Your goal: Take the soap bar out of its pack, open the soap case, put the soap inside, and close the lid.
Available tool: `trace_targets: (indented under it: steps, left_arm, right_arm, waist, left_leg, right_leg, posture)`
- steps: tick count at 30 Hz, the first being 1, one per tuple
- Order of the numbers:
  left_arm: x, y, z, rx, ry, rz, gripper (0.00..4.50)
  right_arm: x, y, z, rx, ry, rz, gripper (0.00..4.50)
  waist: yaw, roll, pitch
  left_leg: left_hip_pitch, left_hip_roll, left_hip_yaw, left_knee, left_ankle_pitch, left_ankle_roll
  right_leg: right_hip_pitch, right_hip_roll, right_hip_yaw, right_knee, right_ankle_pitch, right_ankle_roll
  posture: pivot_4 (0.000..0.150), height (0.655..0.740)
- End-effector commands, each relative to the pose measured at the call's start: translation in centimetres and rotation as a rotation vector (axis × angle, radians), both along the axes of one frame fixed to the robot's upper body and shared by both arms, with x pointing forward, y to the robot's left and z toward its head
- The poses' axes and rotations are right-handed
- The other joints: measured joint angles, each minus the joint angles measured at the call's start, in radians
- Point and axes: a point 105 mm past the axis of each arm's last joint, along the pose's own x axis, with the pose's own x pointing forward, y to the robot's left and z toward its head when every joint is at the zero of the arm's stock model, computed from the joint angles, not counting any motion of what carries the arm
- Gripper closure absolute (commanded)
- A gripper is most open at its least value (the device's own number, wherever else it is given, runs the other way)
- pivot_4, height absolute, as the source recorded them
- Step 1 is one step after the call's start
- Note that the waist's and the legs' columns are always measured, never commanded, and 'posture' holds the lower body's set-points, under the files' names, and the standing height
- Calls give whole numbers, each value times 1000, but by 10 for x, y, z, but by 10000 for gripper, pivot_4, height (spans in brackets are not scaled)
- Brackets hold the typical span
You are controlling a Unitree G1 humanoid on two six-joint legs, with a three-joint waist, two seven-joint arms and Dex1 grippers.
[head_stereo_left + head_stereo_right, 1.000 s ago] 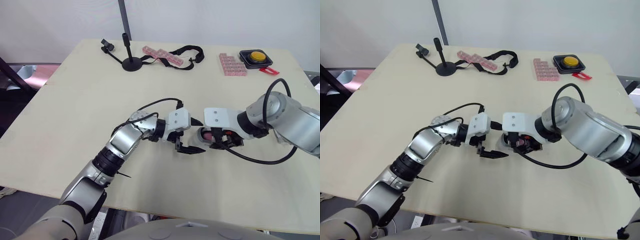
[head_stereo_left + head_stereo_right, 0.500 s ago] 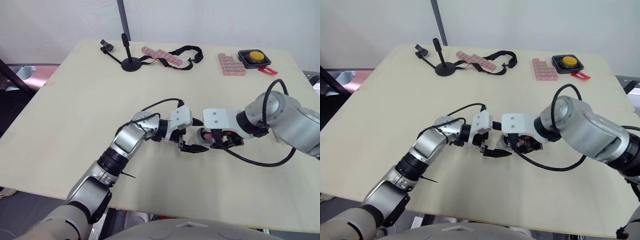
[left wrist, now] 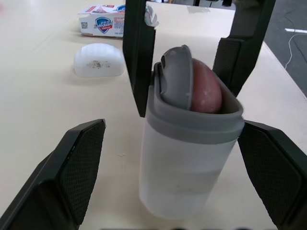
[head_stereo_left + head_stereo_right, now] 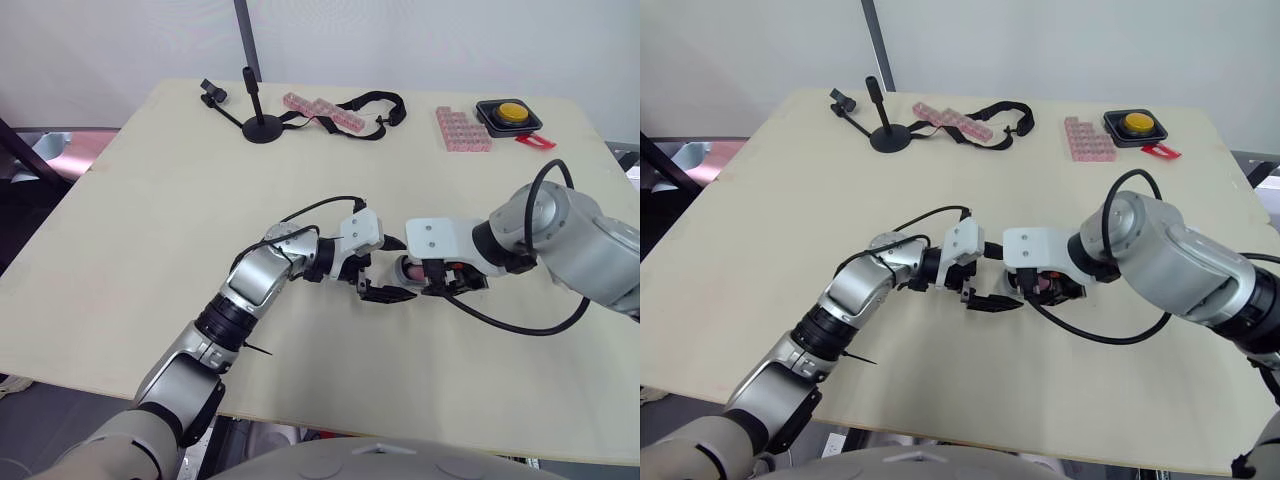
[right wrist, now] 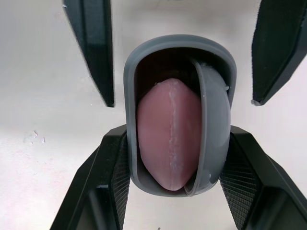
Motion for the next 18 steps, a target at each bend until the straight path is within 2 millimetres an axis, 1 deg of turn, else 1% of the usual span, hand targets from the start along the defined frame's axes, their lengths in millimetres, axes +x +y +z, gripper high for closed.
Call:
trace_targets:
  steps: [1,18]
  left_arm:
    - [0,-3,10,-16,-51,-13,75]
    - [-3,-7,8,-8,-50,-28,75]
  right_arm:
    - [2,1,10,9,-57,9,24247]
    - [4,2,10,16,-64,4,24247]
  waist:
    - [0,0,0]
    - [0,0,0]
  left_leg:
    - [0,0,0,0,0,0]
    - [0,0,0,1,0,0]
  right_leg:
    - [0,0,0,0,0,0]
    - [0,0,1,1,0,0]
  posture:
    - [1500,7385]
    - [1500,7385]
